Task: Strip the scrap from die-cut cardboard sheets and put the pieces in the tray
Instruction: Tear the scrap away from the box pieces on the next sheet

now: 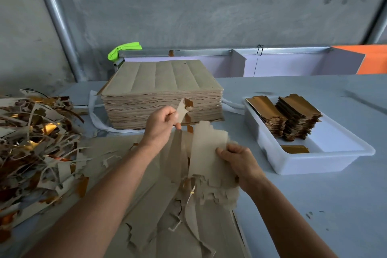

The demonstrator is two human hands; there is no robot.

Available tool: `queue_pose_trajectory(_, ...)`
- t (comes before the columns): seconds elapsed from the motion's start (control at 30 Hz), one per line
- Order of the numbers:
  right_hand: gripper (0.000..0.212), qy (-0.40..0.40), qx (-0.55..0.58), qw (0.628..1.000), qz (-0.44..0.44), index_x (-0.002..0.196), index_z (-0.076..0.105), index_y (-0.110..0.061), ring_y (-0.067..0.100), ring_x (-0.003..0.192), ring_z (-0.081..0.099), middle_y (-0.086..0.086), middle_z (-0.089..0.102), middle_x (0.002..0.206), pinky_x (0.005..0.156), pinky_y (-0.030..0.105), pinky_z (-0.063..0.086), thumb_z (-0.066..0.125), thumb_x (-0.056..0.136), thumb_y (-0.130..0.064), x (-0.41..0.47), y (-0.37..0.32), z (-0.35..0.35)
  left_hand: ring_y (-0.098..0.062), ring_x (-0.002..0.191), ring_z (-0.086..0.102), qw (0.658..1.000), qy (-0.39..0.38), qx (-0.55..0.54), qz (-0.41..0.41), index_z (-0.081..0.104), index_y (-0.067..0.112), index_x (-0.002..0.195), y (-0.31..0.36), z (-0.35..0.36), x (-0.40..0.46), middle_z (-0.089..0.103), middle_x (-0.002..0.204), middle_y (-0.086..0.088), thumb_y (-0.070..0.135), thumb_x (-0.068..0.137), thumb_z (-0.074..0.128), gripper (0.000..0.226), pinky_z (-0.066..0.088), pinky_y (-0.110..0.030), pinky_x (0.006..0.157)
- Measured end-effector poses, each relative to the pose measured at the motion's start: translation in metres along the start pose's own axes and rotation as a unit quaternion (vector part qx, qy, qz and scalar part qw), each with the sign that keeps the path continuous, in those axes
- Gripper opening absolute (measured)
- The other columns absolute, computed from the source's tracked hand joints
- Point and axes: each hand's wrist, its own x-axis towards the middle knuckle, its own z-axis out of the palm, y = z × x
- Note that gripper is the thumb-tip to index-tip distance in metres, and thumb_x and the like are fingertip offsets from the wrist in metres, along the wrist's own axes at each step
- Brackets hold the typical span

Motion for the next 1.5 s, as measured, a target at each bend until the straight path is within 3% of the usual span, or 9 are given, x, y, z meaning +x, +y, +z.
queue_pose_trajectory(0.17, 0.013, 0.143, 0.151, 0.978, 0.028, 0.081, 0.061, -0.012, 0.017, 0.069, 0.059, 0.003, 0.063, 0.074, 0.053, 0.028, 0.046, 0.059, 0.092, -0.018, 0.0, 0.003, -0.011, -0.024, 0.062, 0.04, 0.981, 0.067, 0.175, 0.058, 0.057, 0.002, 0.077, -0.027, -0.015, 0.002, 0.046, 0.062, -0.005, -0.001, 0.088, 0.051, 0.013, 0.026, -0.033, 0.056)
queue_pose_trajectory(0.37, 0.019, 0.209, 0.173, 0.962, -0.038, 0.079, 0.057, -0.016, 0.018, 0.072, 0.056, 0.005, 0.058, 0.082, 0.049, 0.029, 0.045, 0.053, 0.096, -0.024, 0.001, -0.002, -0.016, -0.034, 0.074, 0.058, 0.969, 0.015, 0.236, 0.065, 0.062, 0.005, 0.093, -0.031, -0.016, -0.012, 0.059, 0.074, -0.007, 0.009, 0.088, 0.059, 0.007, 0.041, -0.037, 0.064)
queue_pose_trajectory(0.5, 0.016, 0.177, 0.185, 0.965, -0.064, 0.083, 0.059, -0.013, 0.017, 0.083, 0.056, 0.003, 0.059, 0.089, 0.063, 0.033, 0.048, 0.054, 0.095, -0.022, -0.001, -0.006, -0.002, -0.022, 0.129, 0.035, 0.968, -0.08, 0.227, 0.066, 0.036, 0.013, 0.142, -0.01, 0.009, -0.038, 0.041, 0.138, -0.005, 0.049, 0.077, 0.069, 0.082, 0.031, -0.035, 0.107)
queue_pose_trajectory(0.57, 0.019, 0.169, 0.207, 0.961, -0.072, 0.089, 0.061, -0.003, 0.021, 0.089, 0.053, 0.007, 0.058, 0.093, 0.075, 0.039, 0.047, 0.054, 0.095, -0.02, -0.003, -0.006, 0.004, -0.019, 0.132, 0.022, 0.957, -0.097, 0.26, 0.079, 0.026, 0.016, 0.147, -0.007, 0.022, -0.053, 0.029, 0.144, -0.003, 0.063, 0.068, 0.068, 0.101, 0.022, -0.035, 0.111)
queue_pose_trajectory(0.77, 0.02, 0.127, 0.208, 0.967, -0.069, 0.089, 0.063, -0.004, 0.024, 0.094, 0.054, 0.011, 0.06, 0.096, 0.084, 0.047, 0.05, 0.057, 0.094, -0.022, -0.01, -0.005, 0.008, -0.021, 0.114, 0.044, 0.942, -0.181, 0.278, -0.046, 0.064, 0.021, 0.087, -0.021, 0.041, -0.065, 0.054, 0.117, -0.001, 0.039, 0.07, 0.079, 0.029, 0.038, -0.033, 0.096)
queue_pose_trajectory(0.87, 0.026, 0.152, 0.216, 0.963, -0.056, 0.098, 0.062, 0.004, 0.024, 0.093, 0.056, 0.024, 0.061, 0.103, 0.088, 0.053, 0.051, 0.058, 0.093, -0.021, -0.008, -0.006, 0.006, -0.016, 0.087, 0.055, 0.949, -0.229, 0.208, -0.062, 0.065, 0.018, 0.078, -0.024, 0.039, -0.065, 0.059, 0.086, 0.004, 0.027, 0.08, 0.074, 0.013, 0.044, -0.029, 0.079)
queue_pose_trajectory(0.93, 0.021, 0.191, 0.236, 0.952, -0.033, 0.098, 0.065, -0.002, 0.018, 0.084, 0.059, 0.012, 0.066, 0.087, 0.07, 0.041, 0.054, 0.058, 0.093, -0.022, -0.003, -0.005, 0.003, -0.011, 0.072, 0.049, 0.946, -0.25, 0.202, -0.035, 0.056, 0.024, 0.068, -0.02, 0.035, -0.067, 0.049, 0.069, 0.012, 0.026, 0.085, 0.069, 0.022, 0.038, -0.026, 0.068)
queue_pose_trajectory(1.13, 0.017, 0.237, 0.247, 0.94, 0.006, 0.077, 0.064, -0.018, 0.012, 0.075, 0.056, -0.005, 0.061, 0.078, 0.063, 0.031, 0.047, 0.058, 0.093, -0.02, 0.004, 0.003, 0.001, -0.009, 0.079, 0.049, 0.922, -0.287, 0.259, 0.004, 0.05, 0.025, 0.067, -0.013, 0.02, -0.061, 0.049, 0.081, 0.014, 0.031, 0.087, 0.066, 0.026, 0.039, -0.025, 0.076)
queue_pose_trajectory(1.5, 0.004, 0.286, 0.189, 0.939, 0.002, 0.094, 0.054, -0.017, 0.011, 0.081, 0.052, -0.004, 0.055, 0.087, 0.082, 0.038, 0.042, 0.051, 0.096, -0.019, 0.009, 0.007, -0.026, -0.013, 0.099, 0.051, 0.862, -0.177, 0.47, 0.074, 0.051, 0.025, 0.075, -0.035, -0.017, -0.046, 0.056, 0.096, 0.01, 0.03, 0.093, 0.057, 0.019, 0.027, -0.033, 0.096)
